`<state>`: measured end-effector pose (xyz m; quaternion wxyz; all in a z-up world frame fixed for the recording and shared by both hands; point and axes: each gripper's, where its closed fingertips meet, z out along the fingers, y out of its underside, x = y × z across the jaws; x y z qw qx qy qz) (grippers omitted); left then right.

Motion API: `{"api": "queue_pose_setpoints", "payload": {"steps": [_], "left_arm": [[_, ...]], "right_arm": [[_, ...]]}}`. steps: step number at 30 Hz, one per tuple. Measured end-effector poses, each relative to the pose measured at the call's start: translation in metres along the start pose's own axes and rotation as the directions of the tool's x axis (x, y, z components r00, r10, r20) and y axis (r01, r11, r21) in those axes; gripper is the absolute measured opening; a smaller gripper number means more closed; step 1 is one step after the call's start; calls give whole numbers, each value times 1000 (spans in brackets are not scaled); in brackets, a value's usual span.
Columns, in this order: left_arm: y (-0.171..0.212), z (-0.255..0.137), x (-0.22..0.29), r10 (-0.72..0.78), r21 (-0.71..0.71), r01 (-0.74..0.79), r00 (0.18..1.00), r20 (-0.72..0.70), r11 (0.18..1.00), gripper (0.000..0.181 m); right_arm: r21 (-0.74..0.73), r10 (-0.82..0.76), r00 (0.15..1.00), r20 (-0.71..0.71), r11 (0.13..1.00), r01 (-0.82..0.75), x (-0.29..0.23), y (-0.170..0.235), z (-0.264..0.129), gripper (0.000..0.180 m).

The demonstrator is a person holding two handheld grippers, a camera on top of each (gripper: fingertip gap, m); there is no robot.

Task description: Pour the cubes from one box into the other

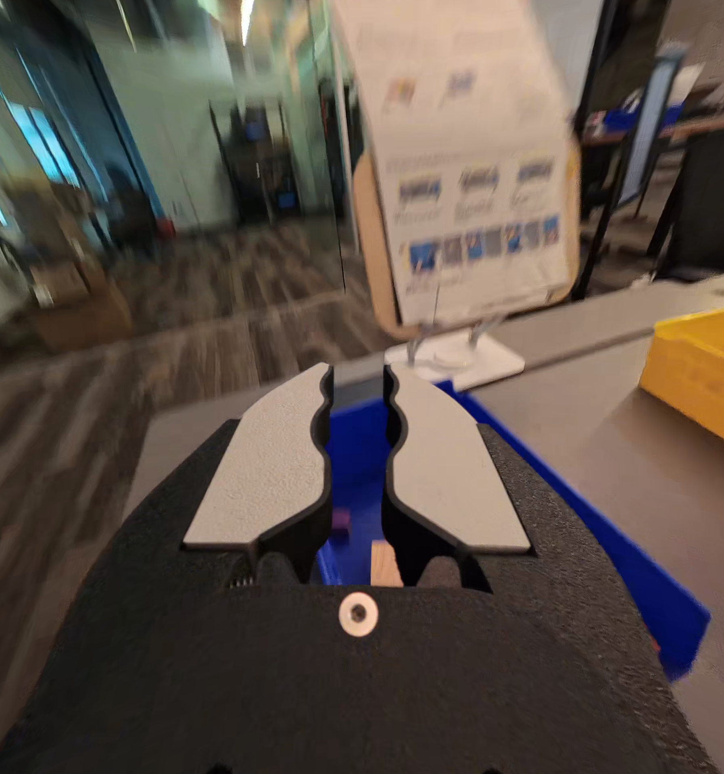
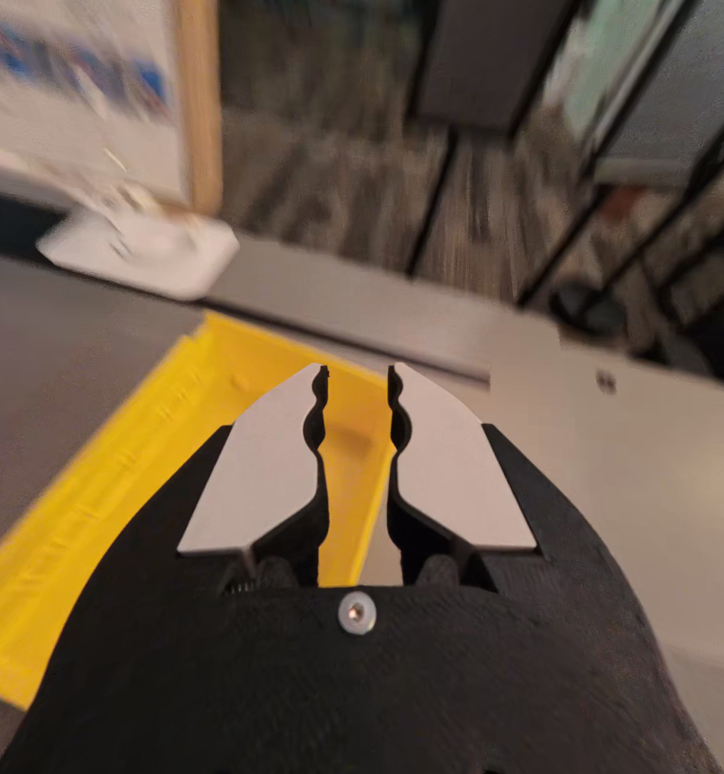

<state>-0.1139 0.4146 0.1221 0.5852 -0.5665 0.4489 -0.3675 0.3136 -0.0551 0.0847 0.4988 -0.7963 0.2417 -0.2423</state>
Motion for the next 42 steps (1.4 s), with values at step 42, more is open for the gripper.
{"api": "queue_pose_setpoints", "payload": {"steps": [42], "left_arm": [[-31,0,45,-230,-58,225,969,-88,973,25]], "right_arm": [[729,-296,910,291,684,-10,-191,-116,-97,26]]}}
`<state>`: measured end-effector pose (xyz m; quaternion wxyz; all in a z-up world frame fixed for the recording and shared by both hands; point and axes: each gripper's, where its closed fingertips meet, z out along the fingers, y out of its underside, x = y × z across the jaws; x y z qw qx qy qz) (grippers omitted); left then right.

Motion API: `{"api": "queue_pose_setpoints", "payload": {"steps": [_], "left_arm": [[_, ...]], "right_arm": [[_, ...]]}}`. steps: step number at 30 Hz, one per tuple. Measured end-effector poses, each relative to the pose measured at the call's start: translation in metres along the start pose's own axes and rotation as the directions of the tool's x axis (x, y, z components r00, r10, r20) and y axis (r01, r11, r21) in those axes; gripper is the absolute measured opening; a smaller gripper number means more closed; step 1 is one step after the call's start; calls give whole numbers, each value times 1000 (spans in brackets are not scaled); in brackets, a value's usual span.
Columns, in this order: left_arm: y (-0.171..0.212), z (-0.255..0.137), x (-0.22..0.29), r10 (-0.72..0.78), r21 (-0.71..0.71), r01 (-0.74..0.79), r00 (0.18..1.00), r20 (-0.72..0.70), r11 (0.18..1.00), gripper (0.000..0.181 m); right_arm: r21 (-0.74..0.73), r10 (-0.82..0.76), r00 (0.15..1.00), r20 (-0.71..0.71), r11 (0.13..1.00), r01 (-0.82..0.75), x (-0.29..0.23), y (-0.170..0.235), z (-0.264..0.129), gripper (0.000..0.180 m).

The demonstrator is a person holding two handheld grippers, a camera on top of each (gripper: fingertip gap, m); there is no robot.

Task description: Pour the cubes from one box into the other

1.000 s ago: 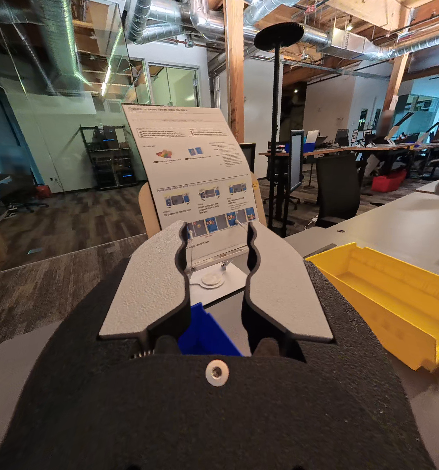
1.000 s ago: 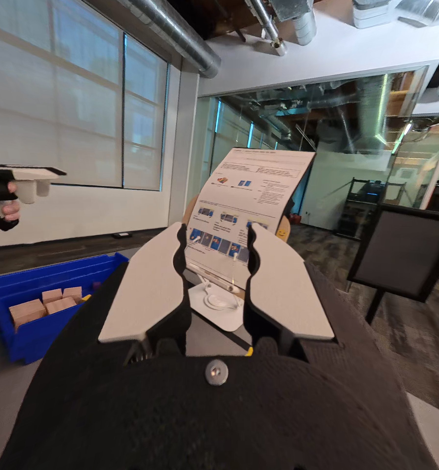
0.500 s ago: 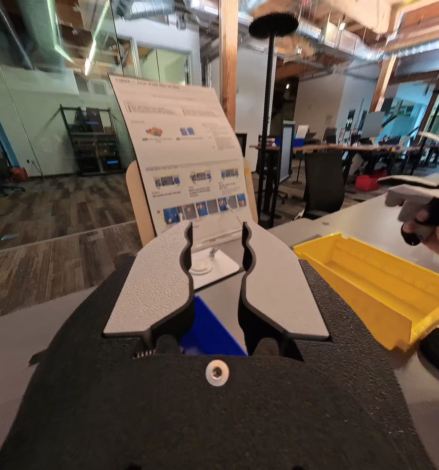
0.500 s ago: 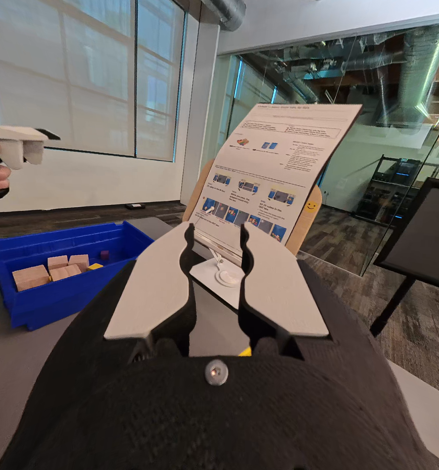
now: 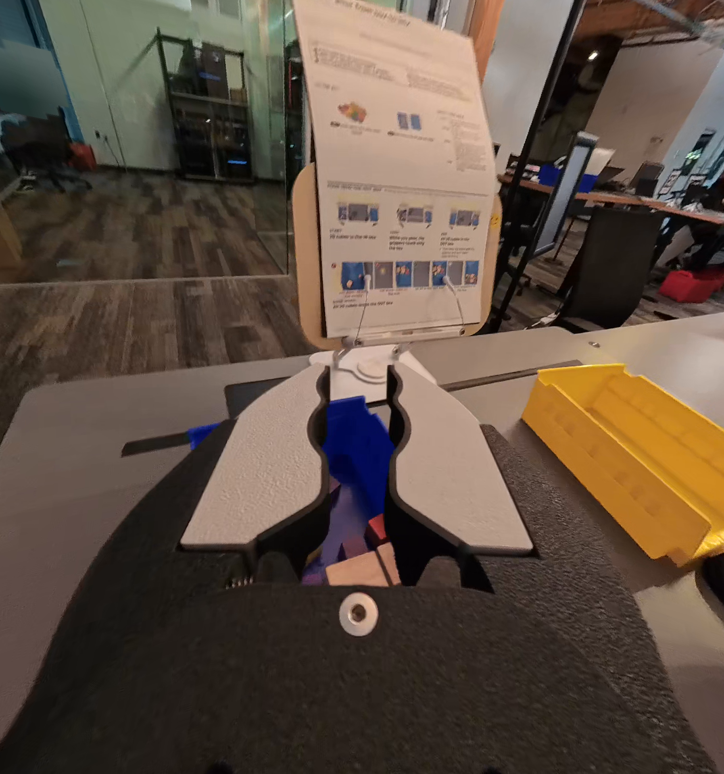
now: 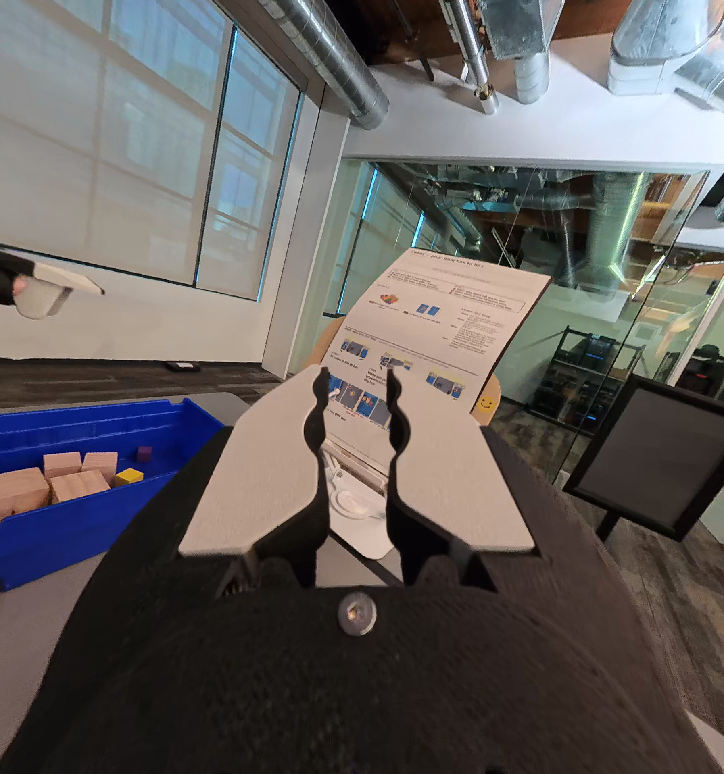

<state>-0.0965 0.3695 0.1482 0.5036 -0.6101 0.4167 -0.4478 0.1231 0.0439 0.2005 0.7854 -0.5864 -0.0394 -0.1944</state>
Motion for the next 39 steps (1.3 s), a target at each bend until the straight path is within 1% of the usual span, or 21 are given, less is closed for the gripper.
{"api": "queue_pose_setpoints", "payload": {"steps": [3,7,9,10,11,12,14,16,17,19,21,23,27,29,31,34,39], "left_arm": [[9,-4,-15,56,-50,-53,996,70,997,25],[28,-13,-48,180,-176,-145,963,199,974,25],[46,-18,-72,213,-276,-139,943,257,951,25],[55,-20,-81,215,-318,-125,939,268,940,17],[61,-21,-88,211,-337,-115,942,262,934,0],[64,-20,-94,190,-329,-98,947,261,939,0],[69,-19,-107,102,-297,-19,958,269,955,0],[83,-15,-118,-16,-299,100,963,270,949,17],[95,-12,-121,-64,-324,149,964,259,934,18],[117,-5,-128,-117,-376,211,959,257,902,21],[136,4,-133,-135,-418,234,958,254,878,21],[156,12,-135,-161,-480,274,951,262,833,27],[199,17,-135,-131,-651,291,950,284,701,28],[210,22,-131,-131,-690,290,952,275,663,22],[218,27,-131,-118,-716,289,953,280,636,19],[229,31,-130,-85,-755,282,953,289,592,9],[229,30,-132,-13,-775,238,958,285,585,7]], "right_arm": [[42,47,998,39,998,-48,-2,-7,-4,25],[67,183,974,131,979,-193,-5,-5,-5,25],[40,249,956,153,965,-258,-5,2,0,25],[7,272,950,155,961,-277,-6,9,4,25],[-35,289,945,152,957,-287,-7,18,8,25],[-83,302,942,145,953,-293,-9,28,12,25],[-196,311,941,132,939,-283,-16,51,21,26],[-332,287,956,63,909,-251,-17,78,26,28],[-372,265,964,25,897,-238,-15,88,27,28],[-393,240,970,27,895,-211,-20,94,30,28],[-394,256,965,52,893,-216,-28,94,34,28],[-405,274,959,70,887,-223,-35,97,37,28],[-458,280,957,70,862,-219,-39,111,39,28],[-466,287,955,68,856,-224,-39,114,39,28],[-466,290,954,69,855,-227,-39,113,39,28],[-468,289,955,67,855,-226,-38,114,39,28],[-468,291,954,69,854,-227,-38,114,39,28]]}}
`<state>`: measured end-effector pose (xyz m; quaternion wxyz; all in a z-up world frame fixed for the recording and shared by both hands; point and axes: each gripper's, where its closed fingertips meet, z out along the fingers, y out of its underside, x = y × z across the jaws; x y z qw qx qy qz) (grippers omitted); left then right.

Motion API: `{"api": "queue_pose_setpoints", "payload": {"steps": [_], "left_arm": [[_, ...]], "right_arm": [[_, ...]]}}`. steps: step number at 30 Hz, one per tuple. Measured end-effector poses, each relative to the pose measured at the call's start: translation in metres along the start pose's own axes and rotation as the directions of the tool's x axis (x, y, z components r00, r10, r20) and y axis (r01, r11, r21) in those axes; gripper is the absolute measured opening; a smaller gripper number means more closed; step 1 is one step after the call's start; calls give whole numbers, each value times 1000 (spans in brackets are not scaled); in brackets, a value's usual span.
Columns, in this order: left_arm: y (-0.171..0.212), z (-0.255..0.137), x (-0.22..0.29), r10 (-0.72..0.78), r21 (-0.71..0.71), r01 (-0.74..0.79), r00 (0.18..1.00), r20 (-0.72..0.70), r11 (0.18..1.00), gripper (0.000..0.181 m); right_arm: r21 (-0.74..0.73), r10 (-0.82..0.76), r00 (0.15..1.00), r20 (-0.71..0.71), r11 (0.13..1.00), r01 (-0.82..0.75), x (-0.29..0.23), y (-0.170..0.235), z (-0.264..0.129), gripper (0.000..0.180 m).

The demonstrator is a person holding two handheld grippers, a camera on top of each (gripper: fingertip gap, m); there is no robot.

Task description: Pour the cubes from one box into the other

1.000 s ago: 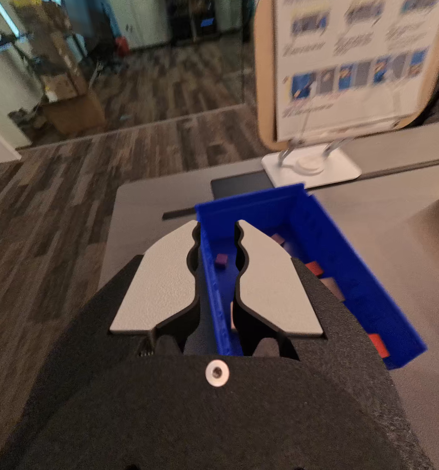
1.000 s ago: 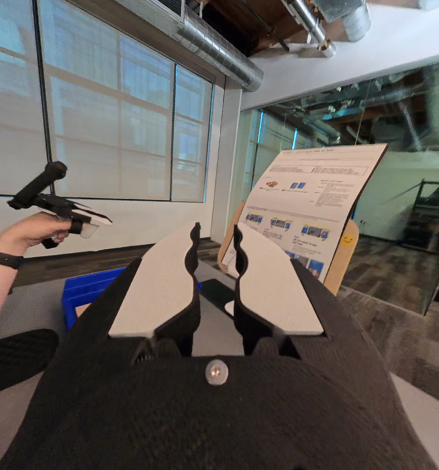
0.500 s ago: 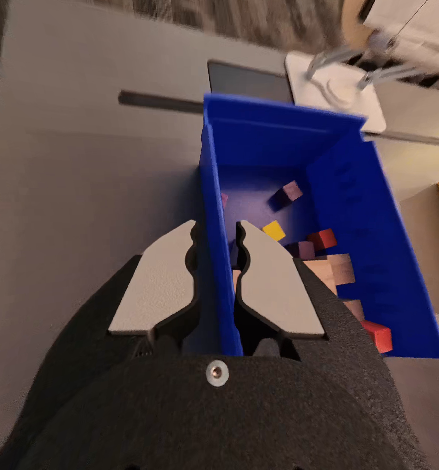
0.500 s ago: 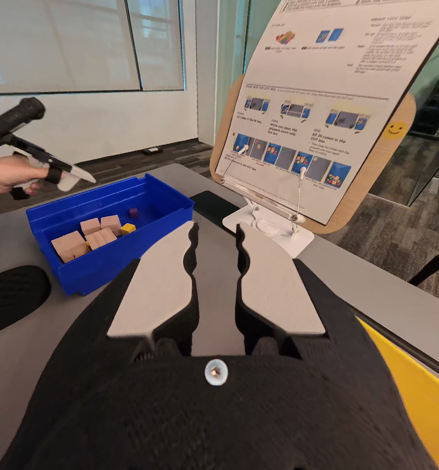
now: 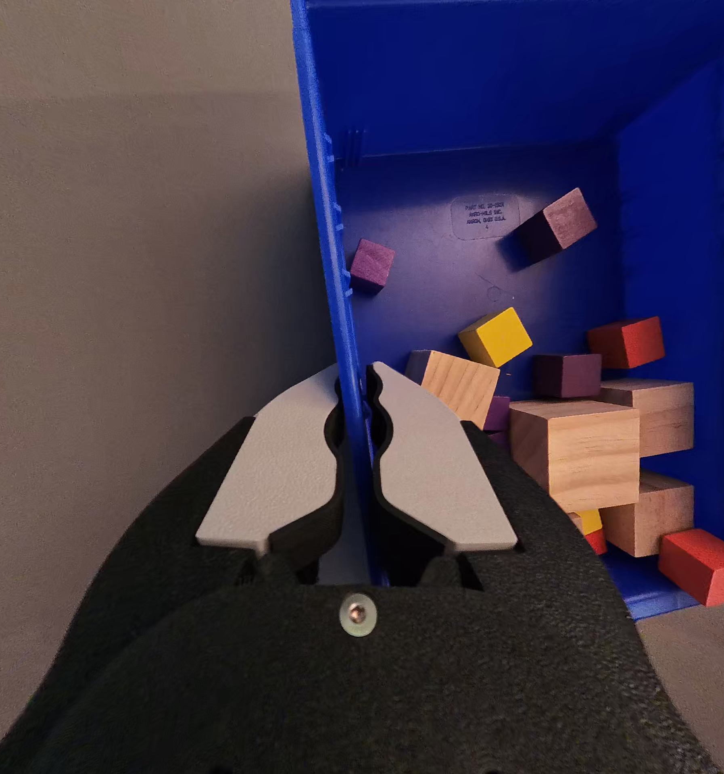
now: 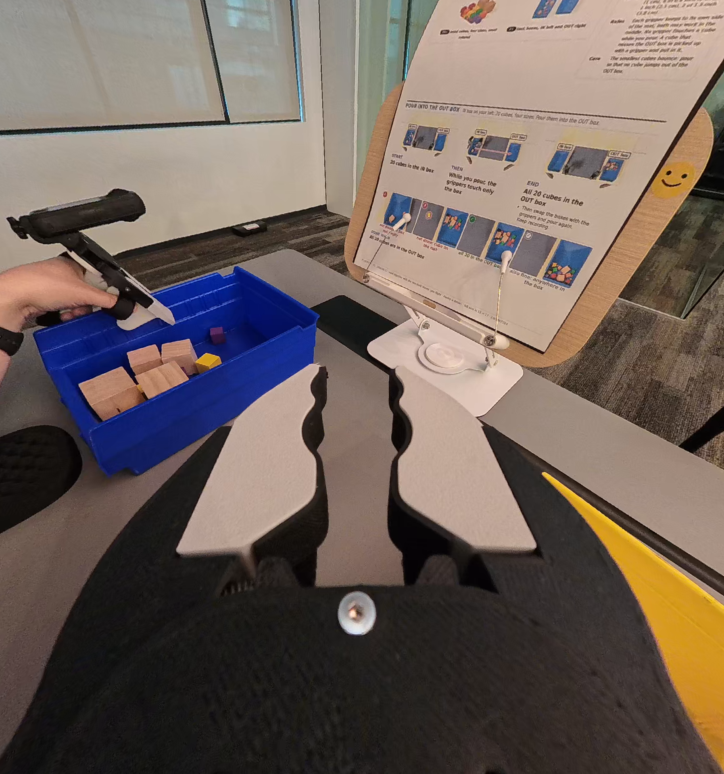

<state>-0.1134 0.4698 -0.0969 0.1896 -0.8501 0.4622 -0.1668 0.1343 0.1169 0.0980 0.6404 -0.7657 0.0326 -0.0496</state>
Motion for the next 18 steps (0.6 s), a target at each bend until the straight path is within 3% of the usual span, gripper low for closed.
{"api": "queue_pose_setpoints", "payload": {"steps": [11,16,18], "left_arm": [[-1,0,1,74,-8,-73,997,15,997,7],[-6,7,25,119,-21,-120,992,-27,993,7],[-7,10,40,137,-50,-138,990,-16,989,6]], "right_arm": [[-53,6,998,60,999,-3,-12,11,9,28],[-163,7,996,94,987,8,-38,32,32,28],[-261,37,999,23,965,-30,-38,50,45,27]]}}
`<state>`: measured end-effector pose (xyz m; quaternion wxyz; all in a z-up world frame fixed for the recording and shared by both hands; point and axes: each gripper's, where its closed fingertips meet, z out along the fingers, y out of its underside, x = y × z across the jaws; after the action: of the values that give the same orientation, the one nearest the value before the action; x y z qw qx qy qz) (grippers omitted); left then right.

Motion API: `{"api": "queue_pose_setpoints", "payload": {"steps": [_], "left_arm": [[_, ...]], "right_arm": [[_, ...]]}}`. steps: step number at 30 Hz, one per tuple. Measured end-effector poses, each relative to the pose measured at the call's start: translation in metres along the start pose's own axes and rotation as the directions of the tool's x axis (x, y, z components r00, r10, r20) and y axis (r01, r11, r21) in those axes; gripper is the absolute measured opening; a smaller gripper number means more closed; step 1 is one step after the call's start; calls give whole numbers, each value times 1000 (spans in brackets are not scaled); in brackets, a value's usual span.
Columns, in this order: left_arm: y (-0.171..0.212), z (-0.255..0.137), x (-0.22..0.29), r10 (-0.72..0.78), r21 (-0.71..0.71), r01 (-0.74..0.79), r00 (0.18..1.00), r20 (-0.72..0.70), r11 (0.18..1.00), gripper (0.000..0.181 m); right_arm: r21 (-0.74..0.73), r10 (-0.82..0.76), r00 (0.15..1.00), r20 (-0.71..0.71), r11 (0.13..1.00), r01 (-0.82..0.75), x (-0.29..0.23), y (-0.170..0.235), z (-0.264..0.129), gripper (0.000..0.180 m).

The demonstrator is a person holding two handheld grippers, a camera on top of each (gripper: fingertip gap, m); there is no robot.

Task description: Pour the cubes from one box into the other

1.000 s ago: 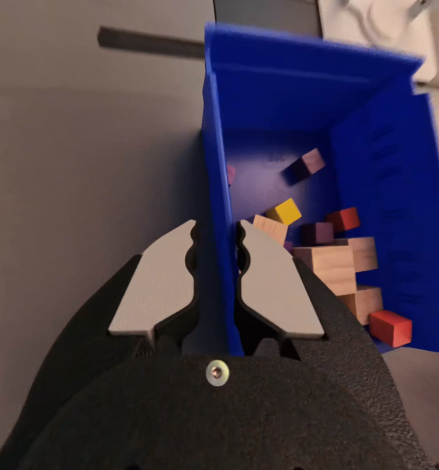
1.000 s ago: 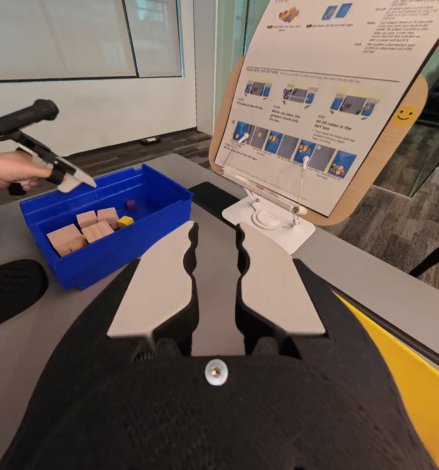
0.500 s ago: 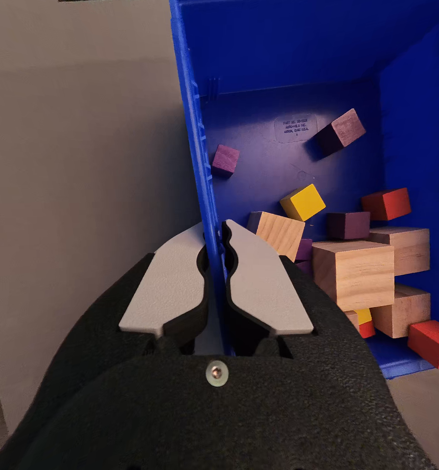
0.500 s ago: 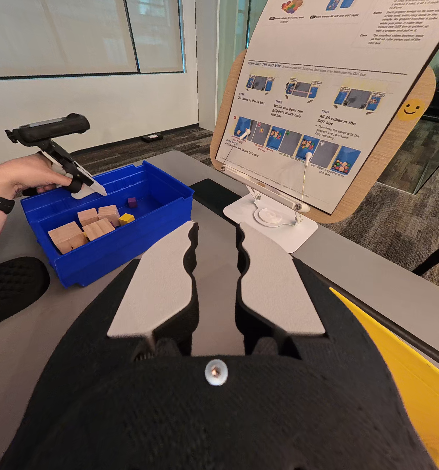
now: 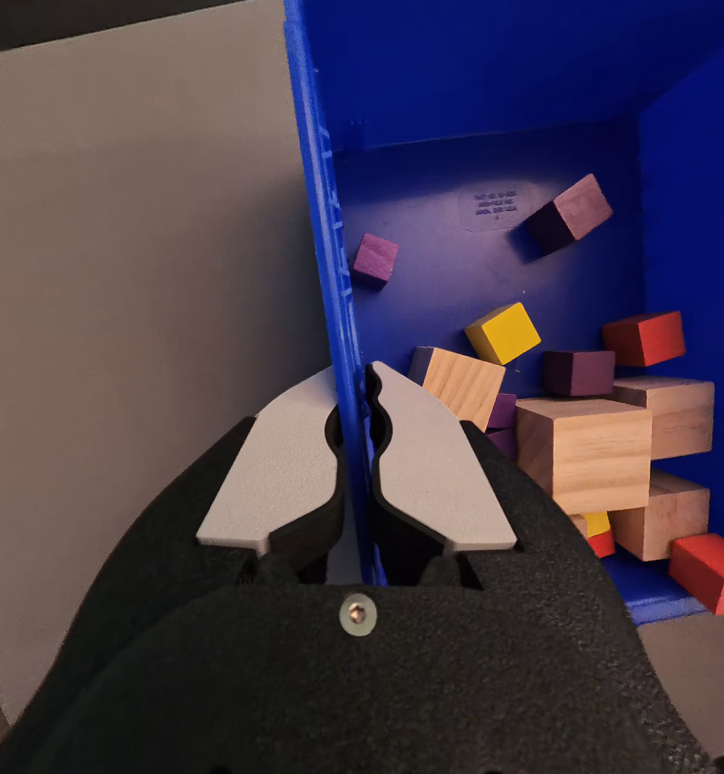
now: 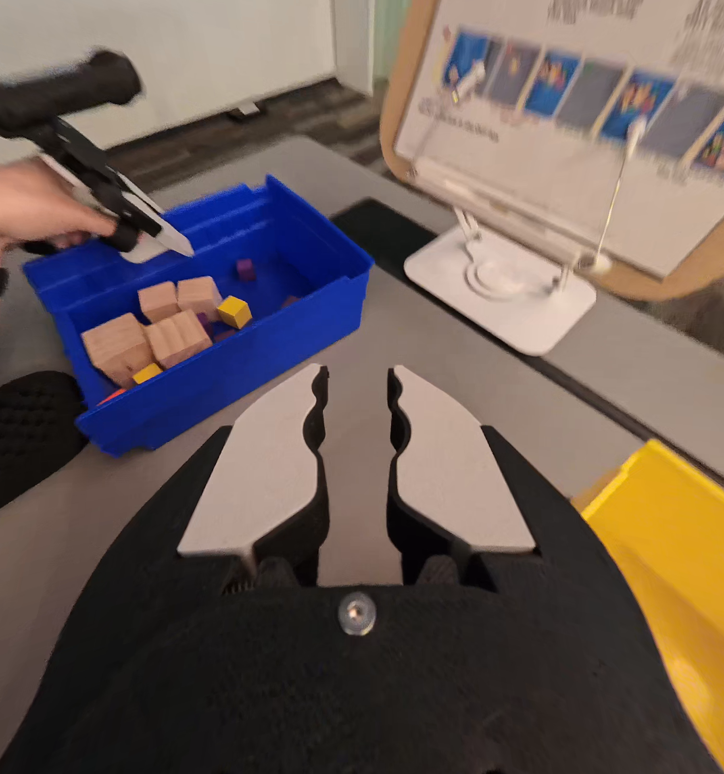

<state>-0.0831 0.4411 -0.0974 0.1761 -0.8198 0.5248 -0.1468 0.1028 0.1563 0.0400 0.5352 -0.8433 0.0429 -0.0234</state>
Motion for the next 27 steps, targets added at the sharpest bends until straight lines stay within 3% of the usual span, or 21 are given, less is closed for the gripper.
{"api": "queue_pose_setpoints", "payload": {"steps": [7,10,13,18,23,27], "left_arm": [[-12,11,55,38,-44,-37,999,18,998,5],[-15,13,65,88,-45,-86,994,57,995,7],[-16,14,73,107,-44,-105,993,43,994,8],[-17,14,76,109,-39,-108,994,9,993,7],[-17,14,77,104,-39,-104,995,-11,994,6],[-18,15,81,113,-40,-113,993,-22,993,6]], "right_arm": [[-188,244,968,64,955,-228,-27,29,45,29],[-318,328,944,19,898,-306,-29,54,57,22],[-340,377,926,31,875,-345,-33,60,61,20],[-339,443,896,43,850,-404,-32,56,67,34],[-473,425,905,-2,797,-375,-37,81,74,53],[-508,549,835,-37,709,-489,-40,85,71,59]]}}
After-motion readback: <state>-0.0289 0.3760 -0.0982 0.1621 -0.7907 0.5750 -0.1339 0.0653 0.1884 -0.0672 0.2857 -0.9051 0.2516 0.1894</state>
